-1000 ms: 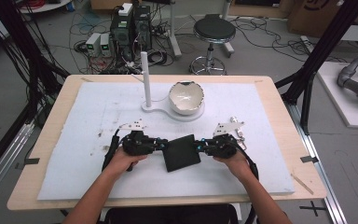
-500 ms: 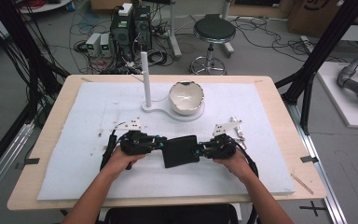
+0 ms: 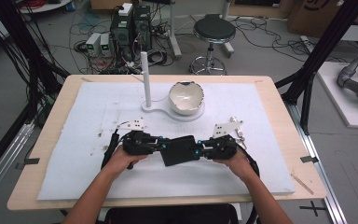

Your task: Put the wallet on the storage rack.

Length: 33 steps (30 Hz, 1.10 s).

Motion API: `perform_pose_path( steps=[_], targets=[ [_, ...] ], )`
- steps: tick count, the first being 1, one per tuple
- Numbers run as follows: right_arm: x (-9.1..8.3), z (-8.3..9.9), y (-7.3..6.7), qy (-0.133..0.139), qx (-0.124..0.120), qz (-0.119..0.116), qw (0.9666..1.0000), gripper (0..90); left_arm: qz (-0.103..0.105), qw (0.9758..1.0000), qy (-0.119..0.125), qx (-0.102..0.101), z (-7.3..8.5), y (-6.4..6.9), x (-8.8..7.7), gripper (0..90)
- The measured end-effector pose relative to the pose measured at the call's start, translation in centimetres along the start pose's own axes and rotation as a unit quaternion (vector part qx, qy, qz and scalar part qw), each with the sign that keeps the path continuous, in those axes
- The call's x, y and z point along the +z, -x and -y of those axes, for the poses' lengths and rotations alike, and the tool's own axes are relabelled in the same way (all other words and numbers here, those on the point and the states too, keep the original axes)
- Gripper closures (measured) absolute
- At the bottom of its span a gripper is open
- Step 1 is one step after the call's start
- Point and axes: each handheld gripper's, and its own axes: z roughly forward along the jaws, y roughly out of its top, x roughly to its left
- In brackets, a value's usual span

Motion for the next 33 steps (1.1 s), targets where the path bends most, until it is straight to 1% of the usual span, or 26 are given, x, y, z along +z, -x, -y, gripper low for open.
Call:
perform_pose_path(
  steps=[1, 2, 3, 5, 6, 7, 8, 9, 12, 13, 14, 15, 16, 17, 18, 19, 20, 21, 23, 24, 26, 29, 30, 31, 32, 33],
  targets=[
    [0.0, 0.1, 0.2, 0.004, 0.011, -0.003, 0.9999, 60.9, 0.009, 0.9999, 0.004, 0.010, -0.1, 0.1, 0.0, 78.0],
    [0.1, 0.1, 0.3, 0.007, 0.023, 0.003, 0.9997, 51.0, 0.013, 0.9998, 0.007, 0.010, -0.1, 0.2, -0.1, 78.1],
    [0.1, 0.2, 0.5, 0.009, 0.037, 0.005, 0.9993, 47.4, 0.022, 0.9997, 0.011, 0.009, -0.1, 0.1, -0.2, 78.1],
    [0.1, 0.4, 0.8, 0.011, 0.041, 0.003, 0.9991, 40.0, 0.035, 0.9991, 0.022, 0.011, -0.1, 0.1, -0.4, 78.1],
    [0.1, 0.4, 0.8, 0.011, 0.041, 0.003, 0.9991, 40.0, 0.035, 0.9991, 0.022, 0.011, -0.1, 0.1, -0.4, 78.1],
    [0.1, 0.5, 0.9, 0.013, 0.043, -0.002, 0.9990, 39.1, 0.040, 0.9987, 0.028, 0.012, -0.2, 0.2, -0.4, 78.1],
    [0.1, 0.5, 0.9, 0.019, 0.036, -0.008, 0.9991, 39.7, 0.044, 0.9985, 0.032, 0.012, -0.2, 0.2, -0.5, 78.1],
    [0.1, 0.4, 0.8, 0.022, 0.030, -0.023, 0.9991, 44.6, 0.045, 0.9983, 0.035, 0.012, -0.2, 0.2, -0.6, 78.1],
    [0.2, 0.3, 0.8, 0.023, 0.028, -0.046, 0.9983, 57.0, 0.048, 0.9979, 0.040, 0.013, -0.2, 0.2, -0.7, 78.0],
    [0.2, 0.3, 0.7, 0.022, 0.033, -0.056, 0.9977, 62.5, 0.048, 0.9979, 0.041, 0.013, -0.2, 0.1, -0.7, 78.1],
    [0.2, 0.3, 0.7, 0.022, 0.033, -0.056, 0.9977, 62.5, 0.048, 0.9979, 0.041, 0.013, -0.2, 0.1, -0.7, 78.0],
    [0.1, 0.2, 0.5, 0.028, 0.025, -0.063, 0.9973, 71.5, 0.044, 0.9982, 0.039, 0.009, -0.2, 0.1, -0.6, 78.0],
    [0.0, 0.1, 0.5, 0.027, 0.019, -0.061, 0.9976, 74.2, 0.044, 0.9982, 0.039, 0.009, -0.2, 0.1, -0.6, 77.6],
    [-0.1, 0.1, 0.4, 0.028, 0.017, -0.060, 0.9977, 76.4, 0.023, 0.9990, 0.037, -0.011, -0.2, -0.2, -0.6, 75.5],
    [-0.1, 0.0, 0.3, 0.027, 0.013, -0.057, 0.9979, 77.7, 0.023, 0.9990, 0.037, -0.011, -0.2, -0.2, -0.6, 69.2],
    [-0.1, -0.1, 0.2, 0.026, 0.004, -0.048, 0.9985, 78.4, -0.011, 0.9986, 0.032, -0.042, -0.2, -0.6, -0.8, 61.7],
    [-0.2, -0.3, 0.0, 0.019, -0.004, -0.037, 0.9991, 78.7, -0.011, 0.9986, 0.032, -0.042, -0.2, -0.6, -0.8, 54.9],
    [-0.2, -0.5, -0.1, 0.017, -0.015, -0.021, 0.9995, 78.9, -0.035, 0.9967, 0.037, -0.063, -0.1, -1.1, -1.3, 50.2],
    [-0.5, -0.9, 0.0, 0.017, -0.028, 0.002, 0.9995, 79.0, -0.058, 0.9948, 0.052, -0.066, -0.2, -1.3, -2.2, 47.3],
    [-0.7, -1.2, 0.0, 0.016, -0.036, 0.011, 0.9992, 79.0, -0.067, 0.9934, 0.061, -0.070, -0.3, -1.4, -2.7, 44.3],
    [-1.2, -1.8, 0.0, 0.018, -0.047, 0.033, 0.9982, 79.0, -0.093, 0.9910, 0.071, -0.066, -0.6, -1.6, -3.7, 40.8],
    [-1.9, -3.1, 0.1, 0.015, -0.065, 0.056, 0.9962, 79.0, -0.143, 0.9848, 0.079, -0.059, -0.8, -1.8, -5.4, 35.6],
    [-2.2, -3.5, 0.1, 0.015, -0.069, 0.062, 0.9955, 79.0, -0.156, 0.9831, 0.077, -0.056, -0.8, -1.9, -5.8, 34.9],
    [-2.4, -3.8, 0.2, 0.015, -0.073, 0.066, 0.9950, 79.0, -0.184, 0.9787, 0.074, -0.052, -0.8, -2.0, -6.4, 33.8],
    [-2.7, -4.3, 0.2, 0.016, -0.077, 0.073, 0.9942, 79.0, -0.206, 0.9745, 0.072, -0.051, -0.8, -2.1, -6.9, 33.3],
    [-2.9, -4.6, 0.3, 0.015, -0.081, 0.080, 0.9934, 78.9, -0.221, 0.9711, 0.074, -0.051, -0.8, -2.2, -7.5, 33.2]
  ],
)
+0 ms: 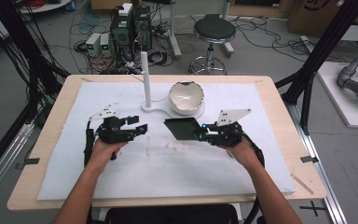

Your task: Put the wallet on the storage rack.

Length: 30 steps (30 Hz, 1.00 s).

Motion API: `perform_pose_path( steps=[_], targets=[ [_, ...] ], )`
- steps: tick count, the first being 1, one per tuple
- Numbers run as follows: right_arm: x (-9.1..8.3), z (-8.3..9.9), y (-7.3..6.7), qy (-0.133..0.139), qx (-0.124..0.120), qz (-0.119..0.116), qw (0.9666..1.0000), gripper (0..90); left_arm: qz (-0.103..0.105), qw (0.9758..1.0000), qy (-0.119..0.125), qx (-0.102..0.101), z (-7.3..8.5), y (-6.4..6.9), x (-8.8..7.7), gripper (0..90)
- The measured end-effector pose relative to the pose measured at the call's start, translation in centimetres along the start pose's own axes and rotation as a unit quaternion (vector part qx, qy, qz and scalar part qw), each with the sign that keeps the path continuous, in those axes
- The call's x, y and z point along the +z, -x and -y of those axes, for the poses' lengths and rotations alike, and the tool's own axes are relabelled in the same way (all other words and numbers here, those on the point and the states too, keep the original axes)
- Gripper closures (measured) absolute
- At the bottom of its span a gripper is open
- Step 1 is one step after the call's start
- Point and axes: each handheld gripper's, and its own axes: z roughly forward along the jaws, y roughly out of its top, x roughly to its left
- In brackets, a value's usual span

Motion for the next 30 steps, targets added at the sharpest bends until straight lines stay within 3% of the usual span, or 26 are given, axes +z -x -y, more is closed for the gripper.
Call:
perform_pose_path(
  steps=[3, 11, 18, 28, 30],
  targets=[
    [-0.6, -0.9, 0.6, -0.007, -0.012, 0.021, 0.9997, 78.9, -0.033, 0.9994, 0.012, -0.001, -0.1, -0.9, -1.2, 29.6],
    [-1.4, -2.9, 1.9, -0.017, -0.035, 0.062, 0.9973, 78.9, -0.054, 0.9984, 0.018, -0.007, 0.2, -2.0, -2.4, 28.0],
    [-1.6, -4.7, 3.0, -0.039, -0.071, 0.090, 0.9927, 78.9, -0.061, 0.9979, 0.021, -0.010, 0.6, -2.4, -2.6, 28.0],
    [-1.9, -6.1, 4.3, -0.052, -0.093, 0.109, 0.9883, 78.9, -0.065, 0.9975, 0.026, -0.003, 0.4, -2.6, -3.1, 21.5],
    [-1.8, -6.4, 4.8, -0.066, -0.100, 0.118, 0.9857, 78.9, -0.065, 0.9977, 0.022, -0.004, 0.5, -2.6, -3.0, 21.5]
  ],
)
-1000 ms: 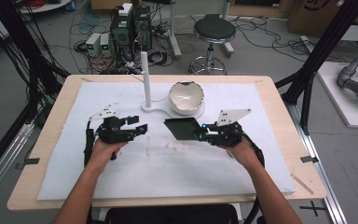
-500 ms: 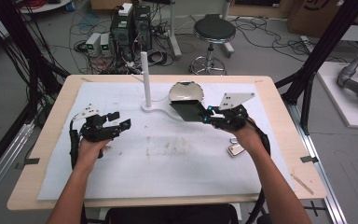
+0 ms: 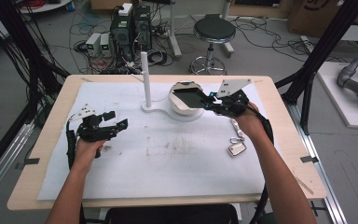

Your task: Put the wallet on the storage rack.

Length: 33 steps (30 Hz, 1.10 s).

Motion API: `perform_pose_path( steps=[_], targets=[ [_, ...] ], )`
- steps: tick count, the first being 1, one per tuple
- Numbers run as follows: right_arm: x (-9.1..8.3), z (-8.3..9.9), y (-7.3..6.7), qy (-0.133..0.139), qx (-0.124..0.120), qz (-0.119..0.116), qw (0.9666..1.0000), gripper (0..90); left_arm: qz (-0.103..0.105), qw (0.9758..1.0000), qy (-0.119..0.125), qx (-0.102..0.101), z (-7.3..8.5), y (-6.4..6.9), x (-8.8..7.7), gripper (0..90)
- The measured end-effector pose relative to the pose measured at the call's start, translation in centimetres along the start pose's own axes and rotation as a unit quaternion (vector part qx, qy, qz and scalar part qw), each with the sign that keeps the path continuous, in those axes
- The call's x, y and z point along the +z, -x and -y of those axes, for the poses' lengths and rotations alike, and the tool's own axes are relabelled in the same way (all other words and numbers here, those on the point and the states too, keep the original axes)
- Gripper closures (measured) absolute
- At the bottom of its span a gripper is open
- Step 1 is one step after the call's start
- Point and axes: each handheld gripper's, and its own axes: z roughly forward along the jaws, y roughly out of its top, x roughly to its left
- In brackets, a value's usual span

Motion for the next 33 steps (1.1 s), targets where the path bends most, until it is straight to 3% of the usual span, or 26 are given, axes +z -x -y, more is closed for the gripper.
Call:
perform_pose_path(
  steps=[9, 11, 25, 29, 30, 33],
  targets=[
    [0.6, -0.1, 1.4, -0.014, -0.006, 0.023, 0.9996, 78.9, -0.001, 0.9999, -0.004, -0.011, 0.3, -0.2, 0.1, 21.5],
    [1.0, -0.3, 1.7, -0.030, -0.017, 0.034, 0.9988, 78.8, -0.001, 0.9999, -0.004, -0.012, 0.3, -0.3, 0.2, 21.5],
    [3.9, -0.6, 2.0, -0.074, -0.044, 0.062, 0.9944, 78.7, 0.002, 0.9999, -0.006, -0.015, 0.4, -0.3, 0.3, 21.5],
    [4.8, -0.7, 1.8, -0.087, -0.061, 0.074, 0.9916, 78.6, 0.003, 0.9999, -0.005, -0.015, 0.4, -0.2, 0.4, 21.5],
    [5.2, -0.8, 1.6, -0.098, -0.074, 0.085, 0.9889, 78.5, 0.003, 0.9999, -0.006, -0.015, 0.4, -0.3, 0.3, 21.5],
    [5.9, -0.7, 1.4, -0.106, -0.089, 0.089, 0.9863, 78.1, 0.002, 0.9998, -0.005, -0.017, 0.4, -0.3, 0.3, 21.6]
  ],
)
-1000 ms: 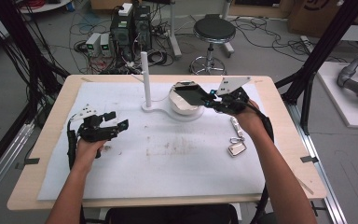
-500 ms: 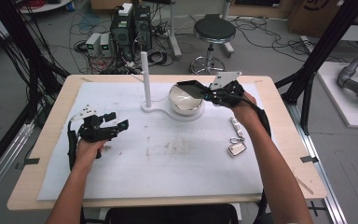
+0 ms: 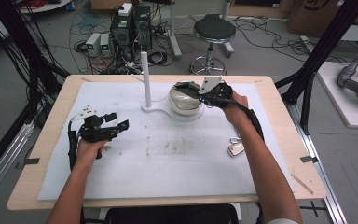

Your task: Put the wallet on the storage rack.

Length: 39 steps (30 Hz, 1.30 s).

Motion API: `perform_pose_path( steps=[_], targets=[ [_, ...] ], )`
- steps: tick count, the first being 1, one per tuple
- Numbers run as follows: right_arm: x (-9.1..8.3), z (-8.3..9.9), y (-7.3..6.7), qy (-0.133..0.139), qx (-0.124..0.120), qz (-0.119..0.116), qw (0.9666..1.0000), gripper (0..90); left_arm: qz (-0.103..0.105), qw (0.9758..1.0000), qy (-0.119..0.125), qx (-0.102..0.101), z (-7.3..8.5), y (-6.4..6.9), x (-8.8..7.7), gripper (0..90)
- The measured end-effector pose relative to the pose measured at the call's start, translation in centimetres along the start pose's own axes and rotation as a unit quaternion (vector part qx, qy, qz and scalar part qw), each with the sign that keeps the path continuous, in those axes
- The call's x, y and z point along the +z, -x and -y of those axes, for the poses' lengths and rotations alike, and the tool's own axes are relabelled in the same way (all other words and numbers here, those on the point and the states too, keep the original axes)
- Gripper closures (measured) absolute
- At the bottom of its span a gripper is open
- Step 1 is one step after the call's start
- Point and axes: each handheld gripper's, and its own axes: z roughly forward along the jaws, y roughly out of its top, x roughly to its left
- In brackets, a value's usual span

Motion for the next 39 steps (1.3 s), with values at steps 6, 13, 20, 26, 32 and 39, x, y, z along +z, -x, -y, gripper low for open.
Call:
perform_pose_path(
  steps=[6, 13, 20, 26, 32, 39],
  targets=[
    [1.1, -0.4, -0.6, -0.011, -0.003, 0.014, 0.9998, 73.8, 0.003, 1.0000, -0.003, 0.000, 0.1, 0.1, 0.2, 21.5],
    [2.6, -1.0, -1.5, -0.022, -0.011, 0.007, 0.9997, 73.3, 0.002, 1.0000, -0.003, -0.001, 0.1, 0.1, 0.2, 21.6],
    [3.7, -1.4, -2.2, -0.011, -0.025, 0.015, 0.9995, 71.1, 0.002, 1.0000, -0.003, -0.003, 0.1, 0.1, 0.1, 21.5],
    [2.9, -0.6, -1.2, 0.017, 0.065, -0.014, 0.9976, 55.1, 0.001, 1.0000, -0.002, -0.004, 0.1, 0.0, 0.1, 21.5],
    [0.8, 0.8, 0.2, 0.043, 0.137, -0.027, 0.9893, 48.7, 0.001, 1.0000, -0.002, -0.003, 0.1, 0.1, 0.1, 21.5],
    [-2.8, 4.0, 0.5, 0.099, 0.230, -0.025, 0.9678, 44.9, 0.001, 1.0000, -0.002, -0.002, 0.1, 0.2, 0.1, 21.5]
  ],
)
